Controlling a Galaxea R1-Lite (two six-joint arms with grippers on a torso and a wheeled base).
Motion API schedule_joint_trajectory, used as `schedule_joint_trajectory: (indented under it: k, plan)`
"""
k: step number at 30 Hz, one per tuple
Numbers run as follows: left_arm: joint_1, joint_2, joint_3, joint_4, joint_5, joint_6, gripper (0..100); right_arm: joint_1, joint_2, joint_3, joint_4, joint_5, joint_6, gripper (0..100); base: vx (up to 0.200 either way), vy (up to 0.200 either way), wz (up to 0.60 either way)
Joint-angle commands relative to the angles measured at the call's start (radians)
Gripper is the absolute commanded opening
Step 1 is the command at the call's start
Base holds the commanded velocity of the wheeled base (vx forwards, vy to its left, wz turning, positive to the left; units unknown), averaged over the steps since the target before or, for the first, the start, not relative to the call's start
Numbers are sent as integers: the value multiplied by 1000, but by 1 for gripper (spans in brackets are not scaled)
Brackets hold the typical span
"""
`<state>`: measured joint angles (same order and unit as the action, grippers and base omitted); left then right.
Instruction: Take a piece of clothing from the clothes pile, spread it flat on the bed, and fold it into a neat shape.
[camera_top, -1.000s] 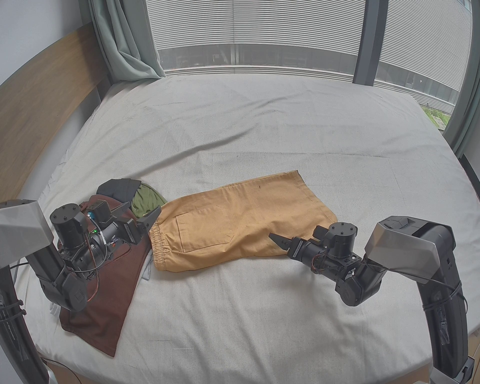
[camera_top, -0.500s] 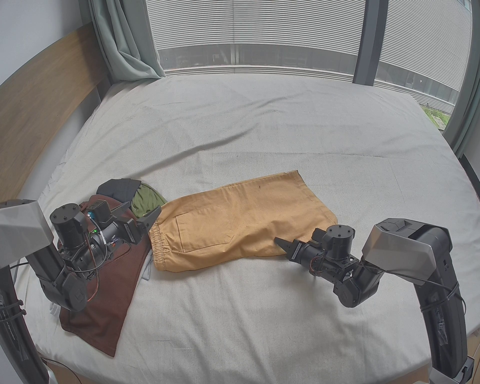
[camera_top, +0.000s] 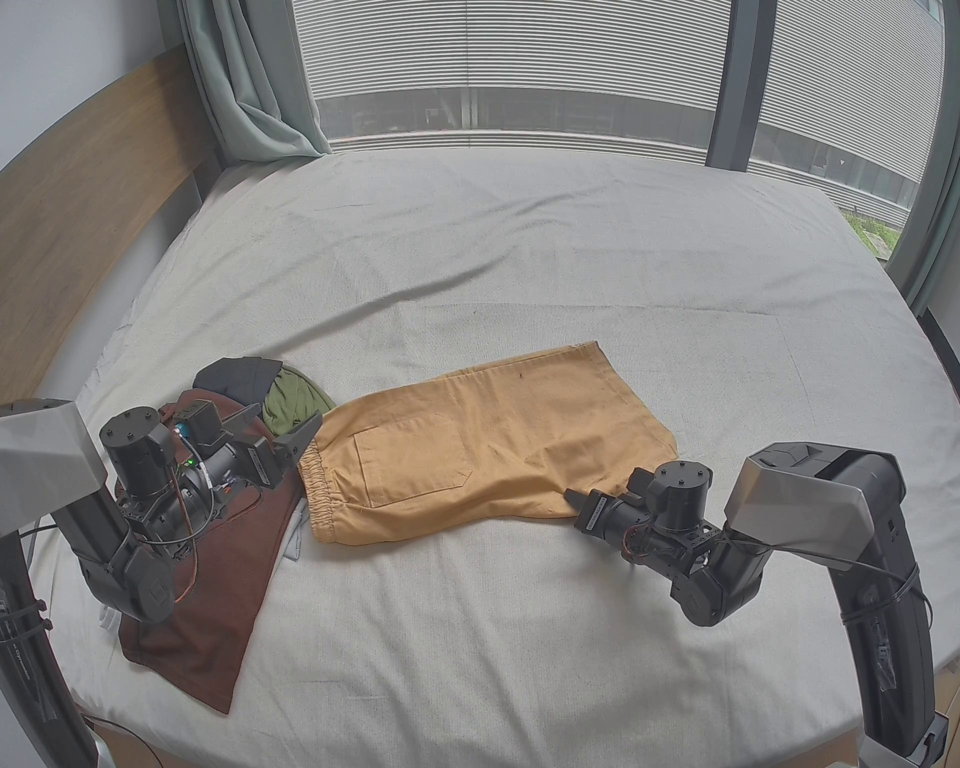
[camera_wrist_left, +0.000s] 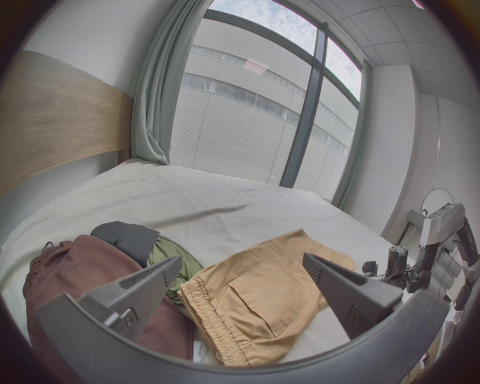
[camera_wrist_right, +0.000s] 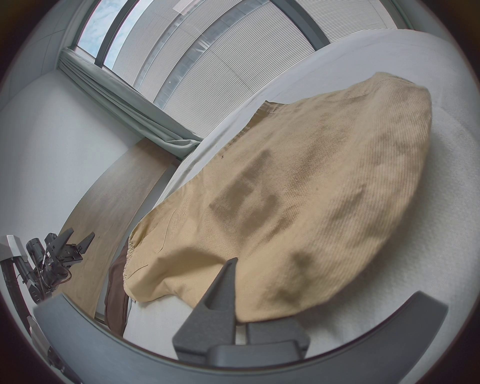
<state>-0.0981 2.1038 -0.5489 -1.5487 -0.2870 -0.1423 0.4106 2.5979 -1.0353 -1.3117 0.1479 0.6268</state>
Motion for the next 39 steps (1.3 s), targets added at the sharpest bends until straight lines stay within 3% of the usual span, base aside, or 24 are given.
schedule_joint_trajectory:
  k: [1, 9, 24, 39]
  plan:
    - [0, -1, 1, -1, 0, 0, 100, 2, -47, 61, -14, -2, -1, 0, 0, 0, 0]
    - [1, -1, 1, -1, 0, -2, 100, 5, -102, 158, -50, -2, -2, 0, 0, 0, 0]
    - [3, -2, 3, -1, -1, -2, 100, 23, -183, 508, -221, -34, -12, 0, 0, 0, 0]
    - [3, -2, 3, -1, -1, -3, 100, 48, -206, 683, -228, -65, -48, 0, 0, 0, 0]
